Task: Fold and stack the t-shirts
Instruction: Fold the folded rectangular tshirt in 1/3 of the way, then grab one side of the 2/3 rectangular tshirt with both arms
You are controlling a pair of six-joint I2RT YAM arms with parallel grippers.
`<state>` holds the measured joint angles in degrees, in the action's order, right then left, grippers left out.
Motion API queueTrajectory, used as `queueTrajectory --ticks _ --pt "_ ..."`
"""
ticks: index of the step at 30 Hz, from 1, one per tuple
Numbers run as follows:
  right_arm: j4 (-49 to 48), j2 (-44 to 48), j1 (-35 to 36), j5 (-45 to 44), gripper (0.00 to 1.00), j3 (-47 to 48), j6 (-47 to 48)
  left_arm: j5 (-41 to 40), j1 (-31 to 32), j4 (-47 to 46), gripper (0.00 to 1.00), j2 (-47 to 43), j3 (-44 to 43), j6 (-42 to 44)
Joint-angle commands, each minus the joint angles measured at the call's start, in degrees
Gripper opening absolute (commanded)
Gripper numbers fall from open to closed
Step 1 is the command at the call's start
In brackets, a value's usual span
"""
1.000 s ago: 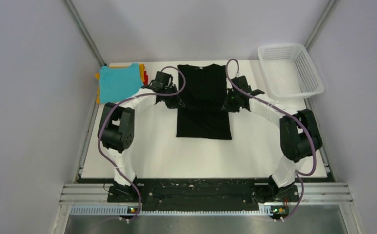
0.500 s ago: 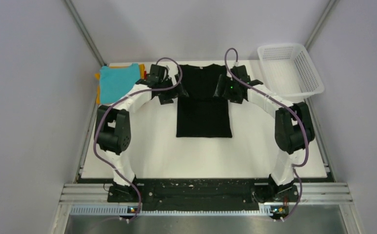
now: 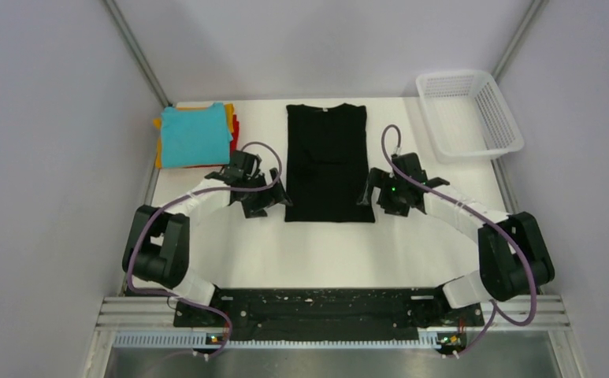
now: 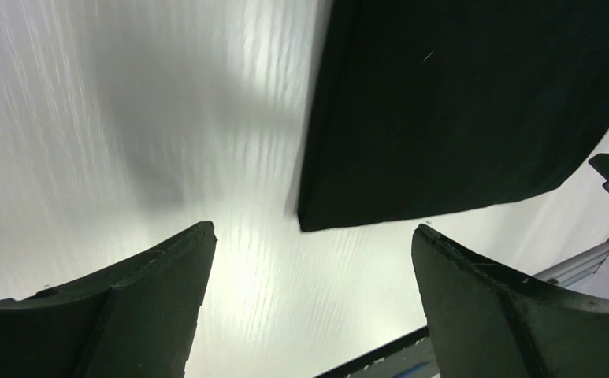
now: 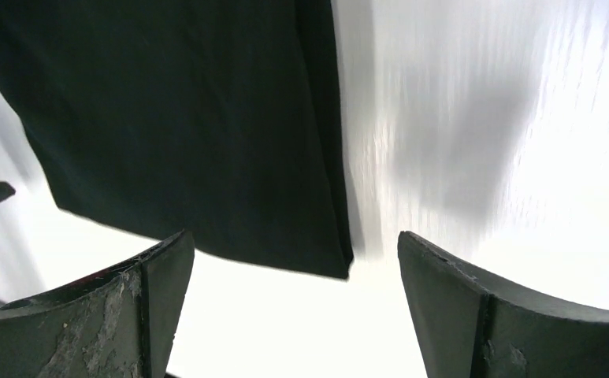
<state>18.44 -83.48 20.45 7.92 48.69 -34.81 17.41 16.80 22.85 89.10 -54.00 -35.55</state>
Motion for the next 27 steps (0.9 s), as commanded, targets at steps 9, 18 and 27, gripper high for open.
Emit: queueTrajectory --ticks 9,18,27 --pt "-7.8 4.7 -0.2 4.6 0.98 -8.9 -2.8 3.9 0.5 -10.3 0.87 1.8 5.9 -4.8" --pt "-8.3 5.2 -0.2 2.5 0.96 -11.1 -4.2 5.0 1.7 -11.2 0.56 4.7 6.8 -5.7" --pt "-9.4 5.9 -0.2 1.8 0.96 -12.8 -4.9 3.5 3.2 -10.8 0.41 5.9 7.9 -6.1"
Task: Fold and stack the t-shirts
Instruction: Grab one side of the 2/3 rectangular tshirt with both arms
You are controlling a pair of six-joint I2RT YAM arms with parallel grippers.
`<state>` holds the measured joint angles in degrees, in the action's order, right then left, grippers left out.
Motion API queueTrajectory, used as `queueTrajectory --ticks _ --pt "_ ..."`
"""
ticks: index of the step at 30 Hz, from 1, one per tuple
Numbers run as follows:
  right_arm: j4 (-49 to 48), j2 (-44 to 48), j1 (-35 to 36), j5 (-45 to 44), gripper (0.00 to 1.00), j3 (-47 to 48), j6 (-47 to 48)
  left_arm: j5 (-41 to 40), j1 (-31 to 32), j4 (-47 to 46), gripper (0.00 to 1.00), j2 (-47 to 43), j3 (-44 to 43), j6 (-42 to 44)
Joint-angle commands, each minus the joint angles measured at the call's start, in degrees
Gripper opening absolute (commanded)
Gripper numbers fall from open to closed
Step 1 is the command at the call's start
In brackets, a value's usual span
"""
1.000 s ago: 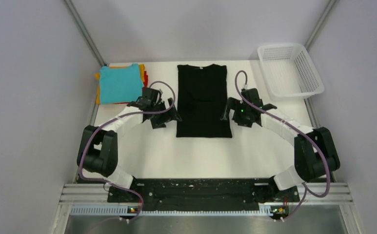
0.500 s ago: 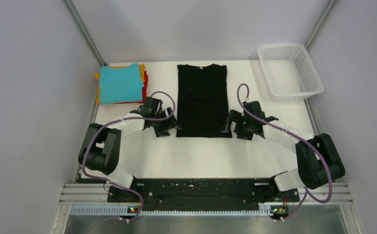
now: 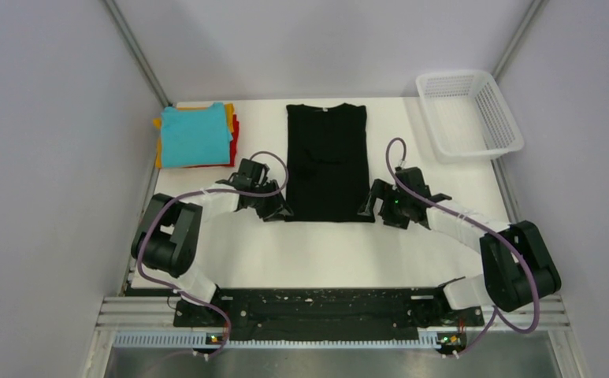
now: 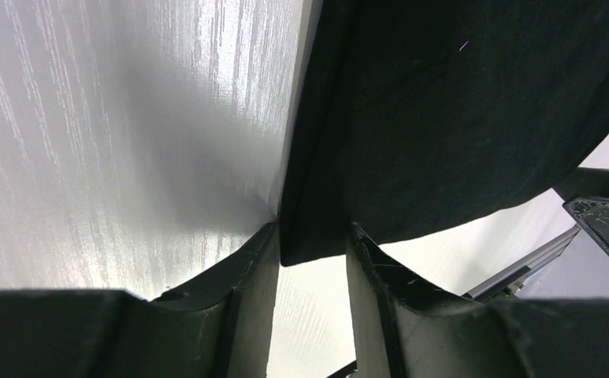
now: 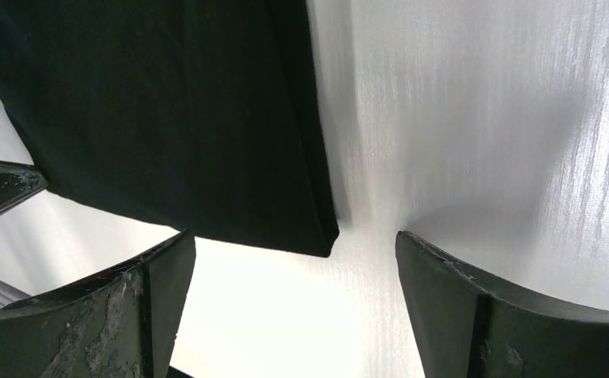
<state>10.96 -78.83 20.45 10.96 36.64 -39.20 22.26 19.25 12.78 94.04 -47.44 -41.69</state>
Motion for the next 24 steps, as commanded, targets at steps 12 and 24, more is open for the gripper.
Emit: queueTrajectory --ticks 12,24 --pt "-4.1 -1.1 -0.3 -0.4 0.90 -1.3 -1.5 -4.2 1.0 -3.5 0.00 1.1 2.5 -2.0" --pt "-4.4 -4.1 -0.3 1.1 0.63 -2.7 -1.6 -4.6 1.0 -3.7 0.00 -0.1 3.3 -2.9"
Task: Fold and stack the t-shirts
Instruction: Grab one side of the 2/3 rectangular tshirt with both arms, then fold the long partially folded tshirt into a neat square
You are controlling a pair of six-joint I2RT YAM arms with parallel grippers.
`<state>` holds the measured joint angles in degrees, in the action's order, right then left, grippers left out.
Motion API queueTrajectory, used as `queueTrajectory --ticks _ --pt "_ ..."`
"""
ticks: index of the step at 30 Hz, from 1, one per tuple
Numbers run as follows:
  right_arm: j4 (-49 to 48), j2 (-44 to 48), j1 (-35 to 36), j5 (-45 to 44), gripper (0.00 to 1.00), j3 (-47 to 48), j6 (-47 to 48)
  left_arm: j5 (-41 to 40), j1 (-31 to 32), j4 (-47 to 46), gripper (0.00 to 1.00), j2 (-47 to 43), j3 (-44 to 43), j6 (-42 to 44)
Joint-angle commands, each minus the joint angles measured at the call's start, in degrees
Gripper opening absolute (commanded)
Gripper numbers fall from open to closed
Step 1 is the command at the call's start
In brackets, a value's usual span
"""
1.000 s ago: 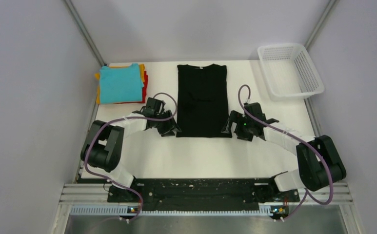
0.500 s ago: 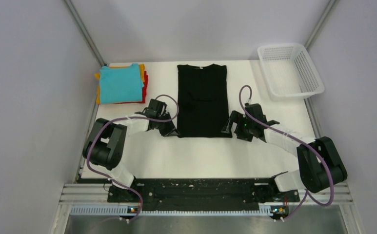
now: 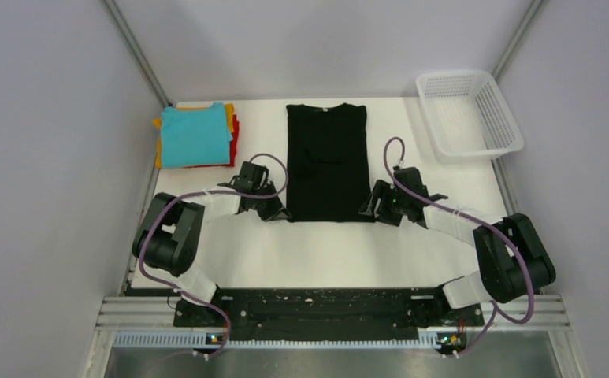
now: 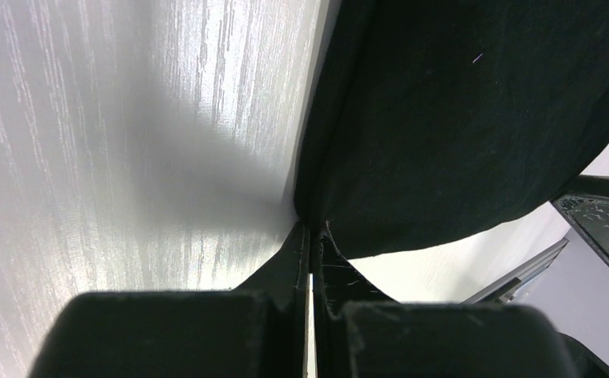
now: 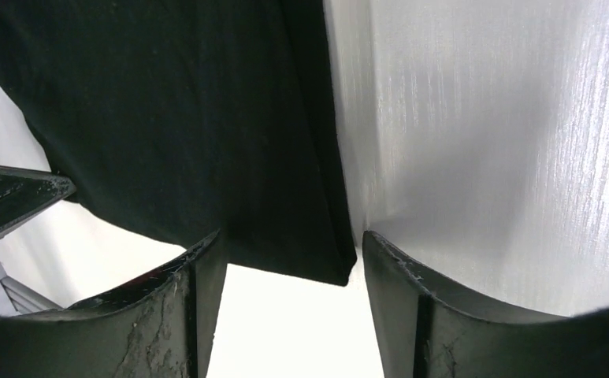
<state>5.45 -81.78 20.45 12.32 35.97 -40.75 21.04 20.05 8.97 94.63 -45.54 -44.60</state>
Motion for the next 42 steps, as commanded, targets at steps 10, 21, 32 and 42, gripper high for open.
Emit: queueTrajectory --ticks 10,21,32,42 --pt "1.7 -0.9 -0.2 0.0 0.44 -3.6 0.1 -4.0 0.3 -0.9 0.00 -0.5 2.3 -1.0" --pt "2.9 1.0 -0.3 3.5 0.00 -5.3 2.3 -3.0 0.4 -0.4 0.00 -5.2 6.5 1.4" --pt "19.6 23.8 5.8 11.0 0.00 -10.9 0.3 -4.2 4.8 11.6 0.00 -33.7 22.3 -2.5" --pt "30.4 42.1 14.8 8.7 0.00 -8.1 -7.1 -9.2 11.2 32.1 0.00 -68.3 21.2 -10.7"
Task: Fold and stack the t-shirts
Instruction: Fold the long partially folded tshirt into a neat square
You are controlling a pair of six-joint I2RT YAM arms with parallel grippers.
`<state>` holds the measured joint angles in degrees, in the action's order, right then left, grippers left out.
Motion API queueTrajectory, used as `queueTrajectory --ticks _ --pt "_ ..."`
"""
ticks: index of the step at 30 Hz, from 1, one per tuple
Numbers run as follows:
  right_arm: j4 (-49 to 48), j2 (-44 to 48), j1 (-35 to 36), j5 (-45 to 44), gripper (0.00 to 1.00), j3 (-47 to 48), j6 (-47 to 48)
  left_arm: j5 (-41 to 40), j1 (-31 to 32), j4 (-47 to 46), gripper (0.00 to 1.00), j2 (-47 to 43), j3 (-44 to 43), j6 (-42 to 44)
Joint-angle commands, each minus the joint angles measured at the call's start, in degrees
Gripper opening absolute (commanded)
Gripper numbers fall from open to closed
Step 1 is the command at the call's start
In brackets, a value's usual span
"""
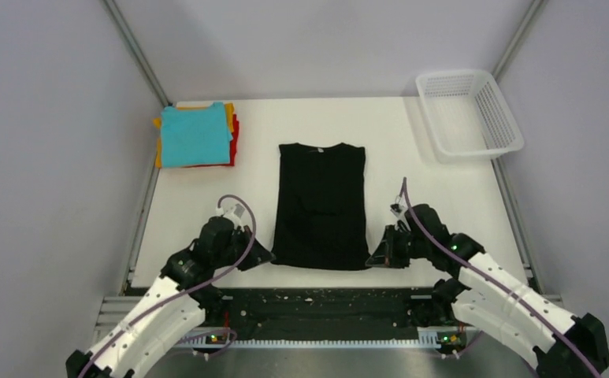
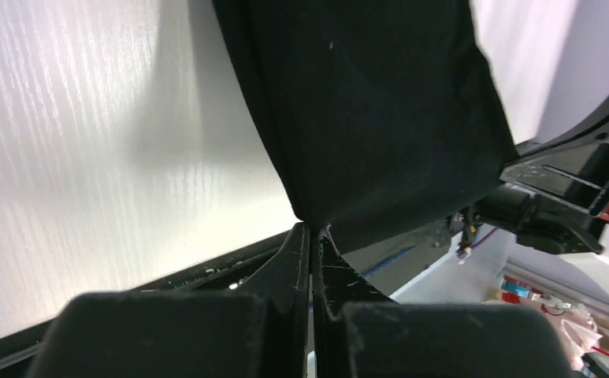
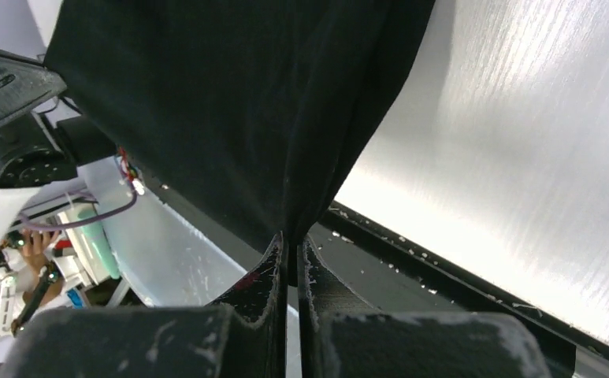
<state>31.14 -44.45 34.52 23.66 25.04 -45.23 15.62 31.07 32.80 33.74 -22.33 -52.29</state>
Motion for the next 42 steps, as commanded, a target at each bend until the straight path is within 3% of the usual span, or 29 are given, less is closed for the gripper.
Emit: queueTrajectory --ticks 1,6,11,17,32,42 --pt "4.6 5.2 0.8 -3.5 0.00 4.4 -2.2 -3.9 0.3 7.6 0.00 -8.6 -2.5 -3.2" --pt "5.5 2.2 0.6 -13.4 0.00 13.6 3.3 -8.8 0.3 0.7 0.00 -5.7 -8.1 0.0" --pt "5.1 -4.1 -2.0 -21.9 0.00 22.7 7.6 -15.9 0.0 -3.7 0.00 5.7 -17.5 6.1" --pt "-1.1 -10.9 -9.5 -18.4 0.00 28.6 10.2 -21.3 -2.3 -6.5 0.00 20.0 -28.3 10.6" --pt "-10.7 -31.8 -19.0 -8.2 0.00 40.3 11.6 -14.1 -14.0 -10.7 0.00 43.1 -45.9 17.8" --pt "-14.7 -44.6 -23.6 -7.3 0.00 45.6 10.0 -9.8 -18.7 -13.6 0.00 56.5 -55.1 19.1"
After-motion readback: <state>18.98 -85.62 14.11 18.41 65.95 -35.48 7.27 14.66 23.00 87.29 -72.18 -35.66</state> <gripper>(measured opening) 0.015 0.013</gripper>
